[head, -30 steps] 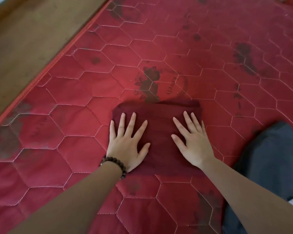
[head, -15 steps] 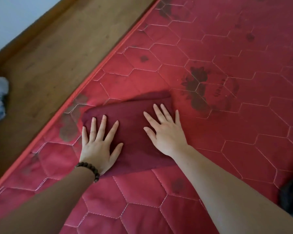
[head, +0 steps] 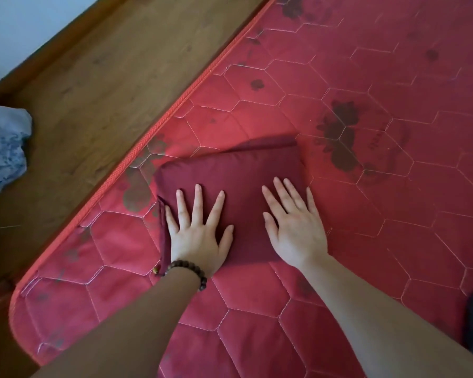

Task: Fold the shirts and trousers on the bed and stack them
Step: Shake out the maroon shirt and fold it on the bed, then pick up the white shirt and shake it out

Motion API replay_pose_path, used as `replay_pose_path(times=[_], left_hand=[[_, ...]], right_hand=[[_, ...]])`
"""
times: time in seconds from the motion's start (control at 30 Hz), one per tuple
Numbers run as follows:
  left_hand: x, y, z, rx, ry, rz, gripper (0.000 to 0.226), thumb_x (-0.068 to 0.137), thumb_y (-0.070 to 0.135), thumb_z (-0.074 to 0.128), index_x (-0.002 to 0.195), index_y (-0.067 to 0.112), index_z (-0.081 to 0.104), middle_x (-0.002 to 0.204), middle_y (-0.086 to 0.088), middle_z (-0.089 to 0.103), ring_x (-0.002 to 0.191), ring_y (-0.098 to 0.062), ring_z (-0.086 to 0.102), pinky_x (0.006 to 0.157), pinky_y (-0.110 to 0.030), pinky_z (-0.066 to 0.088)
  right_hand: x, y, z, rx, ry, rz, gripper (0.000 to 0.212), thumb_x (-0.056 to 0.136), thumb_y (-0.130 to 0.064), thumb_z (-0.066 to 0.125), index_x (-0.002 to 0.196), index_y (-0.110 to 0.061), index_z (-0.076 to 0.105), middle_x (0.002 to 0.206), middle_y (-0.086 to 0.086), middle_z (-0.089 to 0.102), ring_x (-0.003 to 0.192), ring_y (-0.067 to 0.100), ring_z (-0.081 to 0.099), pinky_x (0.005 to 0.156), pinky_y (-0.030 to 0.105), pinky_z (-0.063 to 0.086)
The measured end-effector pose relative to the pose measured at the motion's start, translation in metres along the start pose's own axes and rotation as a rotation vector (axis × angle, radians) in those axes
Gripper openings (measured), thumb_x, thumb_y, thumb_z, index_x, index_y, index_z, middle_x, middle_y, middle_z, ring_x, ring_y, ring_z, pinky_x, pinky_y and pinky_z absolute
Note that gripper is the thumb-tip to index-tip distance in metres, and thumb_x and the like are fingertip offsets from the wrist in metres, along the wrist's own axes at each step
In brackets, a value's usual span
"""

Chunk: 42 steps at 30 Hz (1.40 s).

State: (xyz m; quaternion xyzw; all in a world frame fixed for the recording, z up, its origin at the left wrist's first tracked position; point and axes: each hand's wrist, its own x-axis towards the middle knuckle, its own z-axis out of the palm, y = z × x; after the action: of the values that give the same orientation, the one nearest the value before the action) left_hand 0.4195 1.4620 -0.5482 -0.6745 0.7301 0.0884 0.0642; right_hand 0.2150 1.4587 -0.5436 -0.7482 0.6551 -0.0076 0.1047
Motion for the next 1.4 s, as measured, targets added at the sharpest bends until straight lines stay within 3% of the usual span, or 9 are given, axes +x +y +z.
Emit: replay_pose_path(times=[0.17,0.27,0.5,0.67,0.77,0.87,1.03,1.17,1.4], left_hand=[[-0.003,0.007,-0.018,-0.024,-0.129,-0.033,0.069,0.091,0.062,0.021,0.151,0.040,-0.003,0.162,-0.004,-0.007,0.146,-0.037,-0.012,0.117,-0.057,0.003],[-0.014,0.028,-0.050,-0.116,-0.246,-0.042,0.069,0.094,0.056,0.031,0.153,0.032,0.003,0.161,-0.008,0.007,0.148,-0.031,0.002,0.119,-0.050,0.009],[-0.071,0.109,-0.113,-0.203,-0.247,0.230,0.064,0.097,0.050,0.030,0.153,0.022,0.016,0.156,-0.006,0.027,0.146,-0.019,0.020,0.120,-0.039,0.012],[-0.131,0.178,-0.129,-0.168,-0.284,0.425,0.064,0.097,0.049,0.029,0.153,0.022,0.015,0.158,-0.004,0.022,0.147,-0.020,0.013,0.121,-0.040,0.010],[-0.164,0.217,-0.128,-0.140,-0.311,0.509,0.064,0.098,0.050,0.027,0.154,0.023,0.011,0.160,-0.003,0.016,0.148,-0.020,0.009,0.121,-0.041,0.010],[-0.203,0.261,-0.121,-0.114,-0.344,0.595,0.065,0.097,0.051,0.026,0.153,0.024,0.009,0.161,-0.002,0.010,0.149,-0.019,0.004,0.121,-0.043,0.010],[-0.251,0.323,-0.106,-0.084,-0.342,0.658,0.066,0.096,0.052,0.029,0.153,0.026,0.009,0.161,-0.002,0.011,0.149,-0.019,0.004,0.121,-0.041,0.008],[-0.278,0.370,-0.098,-0.027,-0.326,0.696,0.067,0.097,0.054,0.028,0.154,0.024,0.008,0.161,-0.004,0.010,0.149,-0.020,0.004,0.121,-0.040,0.008],[-0.299,0.464,-0.070,-0.005,-0.346,0.617,0.071,0.096,0.057,0.029,0.154,0.023,0.005,0.162,-0.004,0.005,0.149,-0.019,0.001,0.121,-0.038,0.006]], right_hand=[[-0.002,-0.004,-0.013,0.033,-0.080,0.056,0.058,0.098,-0.044,0.016,0.149,-0.023,0.033,0.157,0.003,0.028,0.147,0.019,0.021,0.119,0.051,0.015],[-0.030,0.003,-0.035,0.128,-0.088,0.153,0.062,0.096,-0.043,0.013,0.145,-0.016,0.041,0.152,0.006,0.038,0.144,0.021,0.029,0.119,0.046,0.018],[-0.143,0.047,-0.093,0.229,-0.057,0.484,0.049,0.103,-0.036,0.026,0.148,-0.018,0.033,0.158,0.006,0.025,0.147,0.019,0.019,0.121,0.038,0.012],[-0.239,0.079,-0.125,0.278,0.020,0.684,0.045,0.102,-0.031,0.038,0.144,-0.014,0.042,0.153,0.012,0.034,0.141,0.027,0.031,0.117,0.044,0.021],[-0.294,0.097,-0.134,0.287,0.084,0.806,0.049,0.096,-0.036,0.035,0.132,-0.011,0.056,0.142,0.018,0.048,0.124,0.036,0.052,0.104,0.050,0.040],[-0.356,0.119,-0.135,0.320,0.081,0.908,0.051,0.093,-0.037,0.034,0.130,-0.012,0.059,0.140,0.018,0.050,0.118,0.037,0.056,0.099,0.050,0.046],[-0.435,0.157,-0.123,0.301,0.058,0.943,0.044,0.098,-0.030,0.041,0.138,-0.014,0.051,0.149,0.018,0.039,0.130,0.035,0.046,0.108,0.047,0.036],[-0.487,0.193,-0.113,0.242,0.108,0.955,0.041,0.091,-0.024,0.062,0.130,-0.014,0.058,0.140,0.020,0.049,0.122,0.036,0.055,0.099,0.050,0.044],[-0.538,0.301,-0.113,0.242,0.101,0.956,0.053,0.089,-0.041,0.036,0.129,-0.013,0.057,0.139,0.023,0.049,0.124,0.038,0.053,0.092,0.054,0.050]])
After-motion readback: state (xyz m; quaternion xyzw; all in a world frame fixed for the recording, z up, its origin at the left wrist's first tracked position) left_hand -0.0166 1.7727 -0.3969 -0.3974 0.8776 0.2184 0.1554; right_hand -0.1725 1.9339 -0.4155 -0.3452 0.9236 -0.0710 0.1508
